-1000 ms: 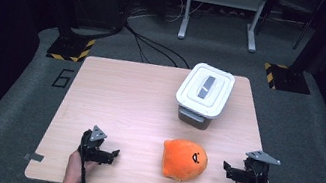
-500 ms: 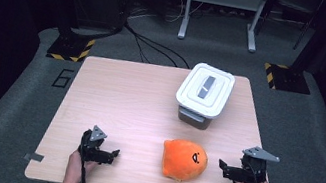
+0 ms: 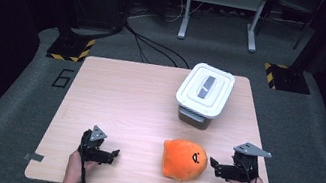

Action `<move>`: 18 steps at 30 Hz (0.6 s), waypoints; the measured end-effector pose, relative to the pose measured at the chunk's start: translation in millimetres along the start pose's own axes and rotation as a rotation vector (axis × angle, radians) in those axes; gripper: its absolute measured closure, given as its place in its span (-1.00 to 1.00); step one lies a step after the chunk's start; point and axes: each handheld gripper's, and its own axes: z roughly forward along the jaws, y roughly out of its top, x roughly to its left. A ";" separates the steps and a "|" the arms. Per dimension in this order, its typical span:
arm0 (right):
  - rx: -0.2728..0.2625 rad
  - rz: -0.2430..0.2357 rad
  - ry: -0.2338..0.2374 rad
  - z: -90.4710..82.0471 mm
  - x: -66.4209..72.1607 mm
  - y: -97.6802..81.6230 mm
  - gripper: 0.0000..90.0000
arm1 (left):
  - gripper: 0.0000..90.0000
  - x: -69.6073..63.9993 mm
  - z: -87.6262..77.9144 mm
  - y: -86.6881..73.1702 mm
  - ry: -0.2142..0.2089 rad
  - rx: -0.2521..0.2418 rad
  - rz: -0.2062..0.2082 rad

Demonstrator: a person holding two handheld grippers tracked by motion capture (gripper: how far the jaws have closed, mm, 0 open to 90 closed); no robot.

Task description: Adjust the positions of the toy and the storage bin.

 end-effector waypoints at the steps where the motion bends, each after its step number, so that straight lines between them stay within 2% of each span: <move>1: -0.001 0.000 0.005 -0.1 1.0 0.9 -0.99 | -0.88 -0.3 0.2 -0.1 0.000 -0.002 -0.005; 10: -0.002 -0.036 0.038 0.2 17.3 10.9 -1.00 | -0.88 -0.3 0.3 -0.4 0.003 -0.006 -0.004; 13: 0.004 -0.062 0.055 3.7 26.4 14.6 -1.00 | -0.88 -0.1 -0.3 -0.2 0.003 0.002 0.001; 18: 0.017 -0.079 0.086 11.6 37.6 18.6 -1.00 | -0.88 -0.4 0.1 -0.4 0.009 -0.003 0.000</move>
